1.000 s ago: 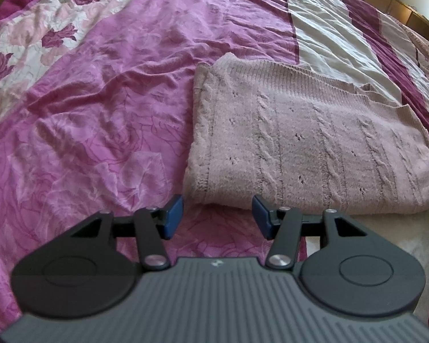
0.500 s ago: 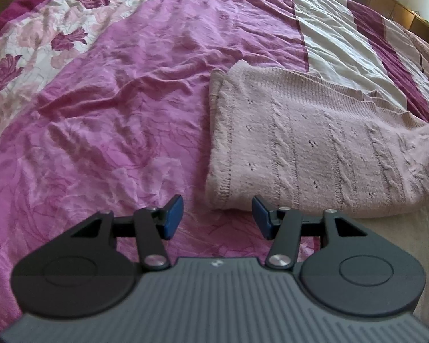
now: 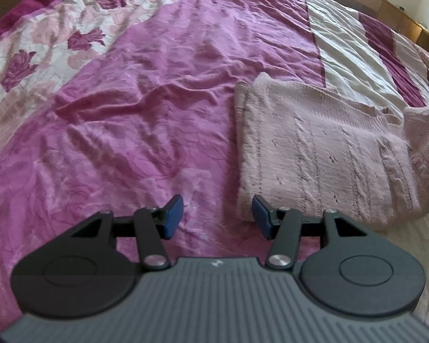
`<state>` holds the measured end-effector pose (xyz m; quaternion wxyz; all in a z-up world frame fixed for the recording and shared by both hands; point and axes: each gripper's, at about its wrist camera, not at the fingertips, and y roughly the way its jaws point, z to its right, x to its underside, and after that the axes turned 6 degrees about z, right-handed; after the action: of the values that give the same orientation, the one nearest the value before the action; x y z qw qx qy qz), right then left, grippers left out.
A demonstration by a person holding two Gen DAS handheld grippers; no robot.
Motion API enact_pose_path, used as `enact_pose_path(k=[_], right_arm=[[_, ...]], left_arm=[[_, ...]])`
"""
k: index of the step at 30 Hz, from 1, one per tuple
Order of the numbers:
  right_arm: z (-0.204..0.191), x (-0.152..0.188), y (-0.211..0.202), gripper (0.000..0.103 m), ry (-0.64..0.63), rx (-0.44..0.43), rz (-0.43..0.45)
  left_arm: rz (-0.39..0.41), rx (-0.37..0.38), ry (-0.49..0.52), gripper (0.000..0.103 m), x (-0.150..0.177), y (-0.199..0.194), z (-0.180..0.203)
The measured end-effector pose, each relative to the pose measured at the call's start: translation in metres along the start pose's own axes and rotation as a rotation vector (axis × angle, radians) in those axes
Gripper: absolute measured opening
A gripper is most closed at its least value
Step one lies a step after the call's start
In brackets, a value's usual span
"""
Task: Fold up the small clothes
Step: 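Grasp the cardigan end with the right tool and fold it over, then open the right tool to release the folded end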
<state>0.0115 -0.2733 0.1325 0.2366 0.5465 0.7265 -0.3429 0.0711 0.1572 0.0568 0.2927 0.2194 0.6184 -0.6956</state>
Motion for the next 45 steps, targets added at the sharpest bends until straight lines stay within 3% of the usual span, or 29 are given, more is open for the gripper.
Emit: enact_pose_path(k=[7,14,22,24,28,31,37,45], right_arm=[[-0.058,0.031,0.010,0.016,-0.203,-0.108,-0.070],[-0.099,0.088,0.027,0.016,-0.317,-0.191,-0.161],[-0.115,0.169,0.060,0.018,-0.499,-0.177,-0.381],[-0.113,0.177,0.060,0.021,-0.528,-0.173,-0.400],[-0.113,0.174,0.053,0.043,-0.495,-0.192,-0.408],[-0.109,0.162,0.042,0.053,-0.437,-0.215,-0.415],[-0.091,0.130,0.006,0.062,-0.311,-0.214,-0.375],[-0.062,0.086,-0.015,0.070,-0.247,-0.096,-0.241]], left_arm=[[0.023,-0.011,-0.031,0.055,-0.002,-0.006,-0.012],[0.039,-0.015,-0.045,0.055,0.000,-0.012,-0.021],[0.037,-0.023,-0.064,0.055,0.004,-0.013,-0.031],[0.047,-0.016,-0.066,0.055,0.003,-0.014,-0.032],[0.068,0.028,-0.087,0.055,-0.004,-0.015,-0.031],[0.095,0.076,-0.088,0.055,-0.013,-0.019,-0.024],[0.138,0.162,-0.059,0.055,-0.033,-0.018,0.000],[0.094,0.240,-0.052,0.055,-0.053,0.030,0.027]])
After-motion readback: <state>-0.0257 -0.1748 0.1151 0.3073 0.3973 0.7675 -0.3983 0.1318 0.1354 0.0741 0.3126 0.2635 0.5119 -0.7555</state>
